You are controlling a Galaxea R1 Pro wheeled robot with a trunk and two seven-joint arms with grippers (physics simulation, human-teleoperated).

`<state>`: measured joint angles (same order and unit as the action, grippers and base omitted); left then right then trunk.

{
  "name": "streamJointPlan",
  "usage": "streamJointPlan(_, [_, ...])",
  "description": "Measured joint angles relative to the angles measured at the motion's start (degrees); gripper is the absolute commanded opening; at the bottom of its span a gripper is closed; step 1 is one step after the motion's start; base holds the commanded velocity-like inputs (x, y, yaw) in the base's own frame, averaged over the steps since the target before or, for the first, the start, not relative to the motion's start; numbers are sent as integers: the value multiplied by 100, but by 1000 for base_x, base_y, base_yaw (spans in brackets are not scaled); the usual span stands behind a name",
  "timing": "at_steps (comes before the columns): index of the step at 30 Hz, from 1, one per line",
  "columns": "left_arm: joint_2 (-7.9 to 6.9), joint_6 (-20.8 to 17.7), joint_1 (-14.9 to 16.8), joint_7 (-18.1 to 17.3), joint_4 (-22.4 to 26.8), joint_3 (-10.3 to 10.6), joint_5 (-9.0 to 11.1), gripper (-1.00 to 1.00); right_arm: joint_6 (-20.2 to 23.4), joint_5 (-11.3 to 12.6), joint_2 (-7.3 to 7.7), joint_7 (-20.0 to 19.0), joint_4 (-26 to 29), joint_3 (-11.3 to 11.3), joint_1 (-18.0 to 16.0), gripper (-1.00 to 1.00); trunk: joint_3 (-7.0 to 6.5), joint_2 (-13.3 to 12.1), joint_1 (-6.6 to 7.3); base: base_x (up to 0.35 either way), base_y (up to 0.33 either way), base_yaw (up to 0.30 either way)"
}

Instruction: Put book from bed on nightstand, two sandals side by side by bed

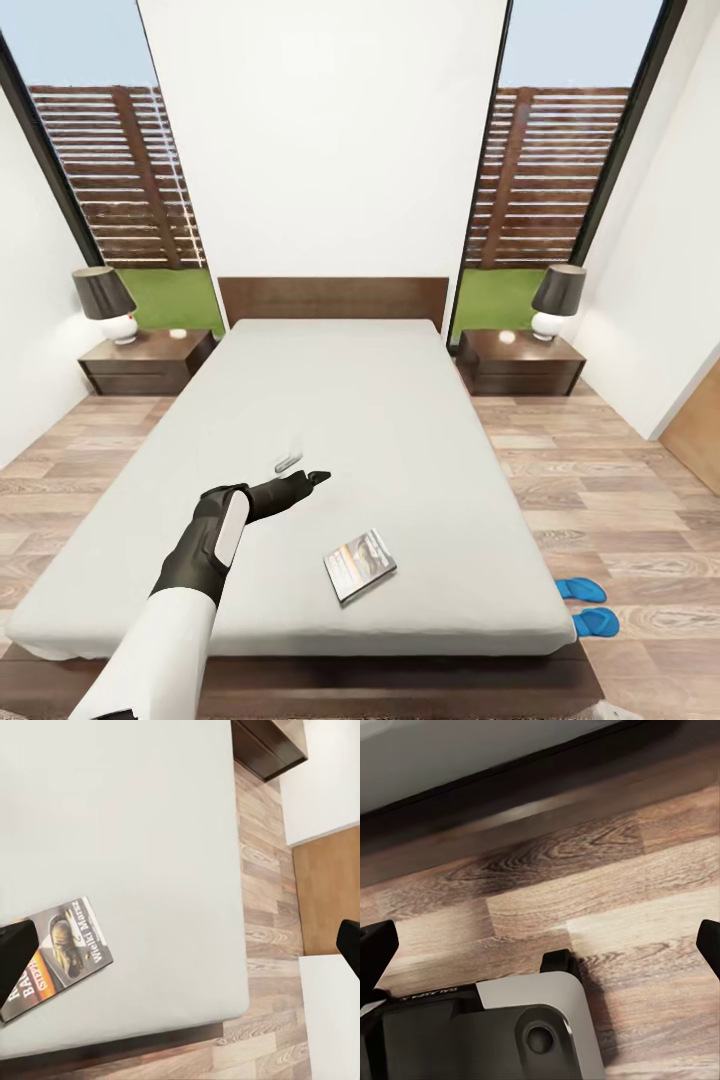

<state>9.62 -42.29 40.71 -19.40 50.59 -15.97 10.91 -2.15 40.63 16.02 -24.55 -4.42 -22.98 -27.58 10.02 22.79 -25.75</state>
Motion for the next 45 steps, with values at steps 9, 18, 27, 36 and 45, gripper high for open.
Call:
streamJointPlan(9, [-2, 0, 0, 0, 0, 0, 98, 100, 0, 0, 0, 2, 0, 0, 0, 100, 81, 0, 0, 0, 0, 0])
streamJointPlan(18, [-2, 0, 0, 0, 1, 0, 226, 100, -1, 0, 0, 2, 0, 0, 0, 100, 162, 0, 0, 0, 0, 0])
streamJointPlan(27, [-2, 0, 0, 0, 2, 0, 231, 100, -1, 0, 0, 7, 0, 0, 0, 100, 243, 0, 0, 0, 0, 0])
streamJointPlan(36, [-2, 0, 0, 0, 0, 0, 231, 100, -5, 0, 0, 6, 0, 0, 0, 100, 324, 1, 0, 0, 0, 0])
streamJointPlan(45, [-2, 0, 0, 0, 2, 0, 232, 100, -8, 0, -2, 8, 0, 0, 0, 100, 405, 1, 0, 0, 0, 0])
